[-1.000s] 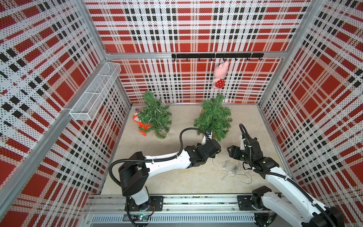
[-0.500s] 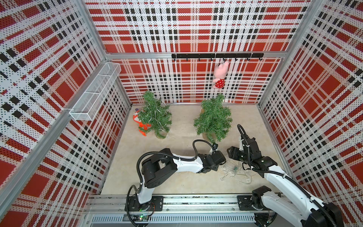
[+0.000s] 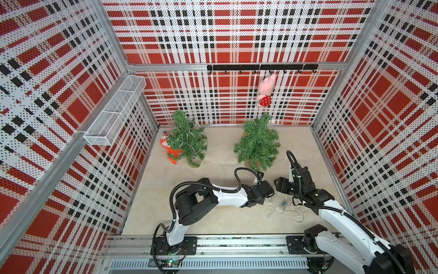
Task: Wrap string light around the christmas tree
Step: Pick up the light string from the center of the board.
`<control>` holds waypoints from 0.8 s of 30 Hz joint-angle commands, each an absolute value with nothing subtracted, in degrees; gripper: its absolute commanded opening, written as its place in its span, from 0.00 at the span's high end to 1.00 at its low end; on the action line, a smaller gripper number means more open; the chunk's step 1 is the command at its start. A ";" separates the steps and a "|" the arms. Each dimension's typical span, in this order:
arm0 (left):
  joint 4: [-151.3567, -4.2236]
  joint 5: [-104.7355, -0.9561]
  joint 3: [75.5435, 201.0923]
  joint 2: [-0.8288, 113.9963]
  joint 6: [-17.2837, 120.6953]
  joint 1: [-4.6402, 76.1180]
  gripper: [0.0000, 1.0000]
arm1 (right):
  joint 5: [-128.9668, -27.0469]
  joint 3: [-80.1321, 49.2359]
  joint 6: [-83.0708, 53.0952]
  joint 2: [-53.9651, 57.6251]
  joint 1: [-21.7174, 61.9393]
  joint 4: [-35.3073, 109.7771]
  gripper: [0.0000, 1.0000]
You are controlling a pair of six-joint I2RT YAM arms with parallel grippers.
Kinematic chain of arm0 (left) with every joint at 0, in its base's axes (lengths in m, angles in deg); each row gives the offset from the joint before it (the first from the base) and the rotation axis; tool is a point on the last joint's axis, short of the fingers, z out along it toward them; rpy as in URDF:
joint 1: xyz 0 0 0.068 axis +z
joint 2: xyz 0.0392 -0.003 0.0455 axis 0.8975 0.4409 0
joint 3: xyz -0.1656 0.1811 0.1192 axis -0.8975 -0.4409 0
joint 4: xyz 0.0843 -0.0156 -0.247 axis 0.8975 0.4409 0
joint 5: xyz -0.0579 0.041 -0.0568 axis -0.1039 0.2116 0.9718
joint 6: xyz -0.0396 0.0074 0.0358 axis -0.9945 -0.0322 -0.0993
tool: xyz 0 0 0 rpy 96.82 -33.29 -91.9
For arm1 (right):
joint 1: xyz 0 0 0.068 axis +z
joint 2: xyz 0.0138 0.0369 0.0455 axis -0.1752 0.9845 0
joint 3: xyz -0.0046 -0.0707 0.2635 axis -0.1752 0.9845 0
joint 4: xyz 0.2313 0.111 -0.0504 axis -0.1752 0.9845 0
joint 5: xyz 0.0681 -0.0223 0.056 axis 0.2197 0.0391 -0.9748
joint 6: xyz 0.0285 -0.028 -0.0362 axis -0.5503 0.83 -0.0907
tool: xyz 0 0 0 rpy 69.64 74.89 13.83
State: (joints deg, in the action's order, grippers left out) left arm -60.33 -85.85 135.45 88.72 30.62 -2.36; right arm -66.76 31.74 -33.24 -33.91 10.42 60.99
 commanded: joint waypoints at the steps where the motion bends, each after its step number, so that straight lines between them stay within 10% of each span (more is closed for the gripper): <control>1: -51.88 -85.70 134.39 91.55 31.35 -1.24 0.96 | -66.14 30.39 -33.01 -33.56 10.74 60.49 0.34; 24: -54.83 -94.11 133.76 64.05 39.51 6.55 1.00 | -67.30 31.44 -28.85 -29.47 21.02 61.68 0.39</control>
